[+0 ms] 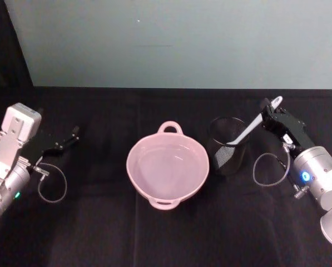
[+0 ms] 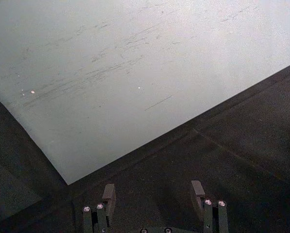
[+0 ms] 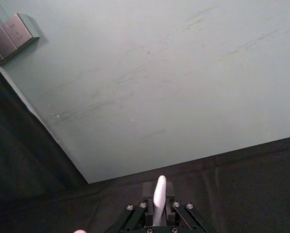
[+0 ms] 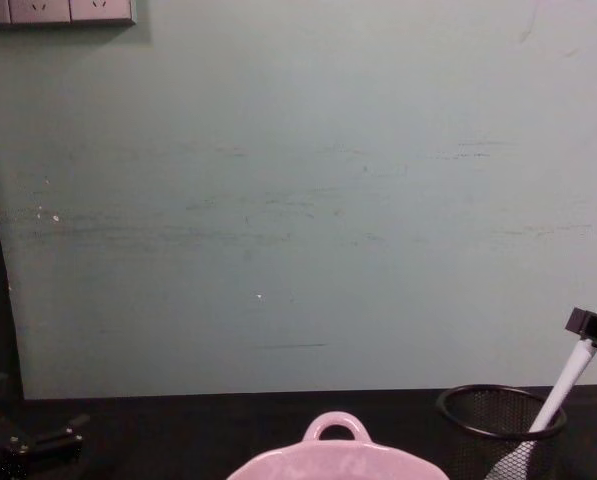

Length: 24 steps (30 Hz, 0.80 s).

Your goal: Use the one hand to pick up the spoon and stir the clear water in the bowl.

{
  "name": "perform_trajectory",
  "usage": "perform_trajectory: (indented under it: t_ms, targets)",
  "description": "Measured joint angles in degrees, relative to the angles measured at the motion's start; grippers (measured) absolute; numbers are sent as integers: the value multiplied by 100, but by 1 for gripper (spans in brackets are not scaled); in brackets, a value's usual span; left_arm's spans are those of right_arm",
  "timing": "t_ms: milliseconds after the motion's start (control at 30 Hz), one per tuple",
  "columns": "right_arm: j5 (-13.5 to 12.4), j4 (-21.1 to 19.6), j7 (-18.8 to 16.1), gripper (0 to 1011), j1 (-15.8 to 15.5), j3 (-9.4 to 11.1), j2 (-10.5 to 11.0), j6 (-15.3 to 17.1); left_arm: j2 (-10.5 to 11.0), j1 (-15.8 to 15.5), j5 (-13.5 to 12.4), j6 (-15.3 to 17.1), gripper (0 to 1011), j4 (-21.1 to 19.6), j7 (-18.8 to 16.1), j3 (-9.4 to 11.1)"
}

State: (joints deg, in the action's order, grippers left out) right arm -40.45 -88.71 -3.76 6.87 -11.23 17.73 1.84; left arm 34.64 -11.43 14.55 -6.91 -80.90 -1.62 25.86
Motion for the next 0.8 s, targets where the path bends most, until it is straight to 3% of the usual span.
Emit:
perform_trajectory:
  t_ms: [367,700,800]
  targets:
    - [1,-1,0,127,-1,0,1,-1,0,0,0,0,1011,0,0,0]
    - [346,-356,-256,127,-113,24,56,-166,0,0,0,0,1011,0,0,0]
    - [585,-652,-296,127,-159,16,172,-135,0,0,0,0,1011,0,0,0]
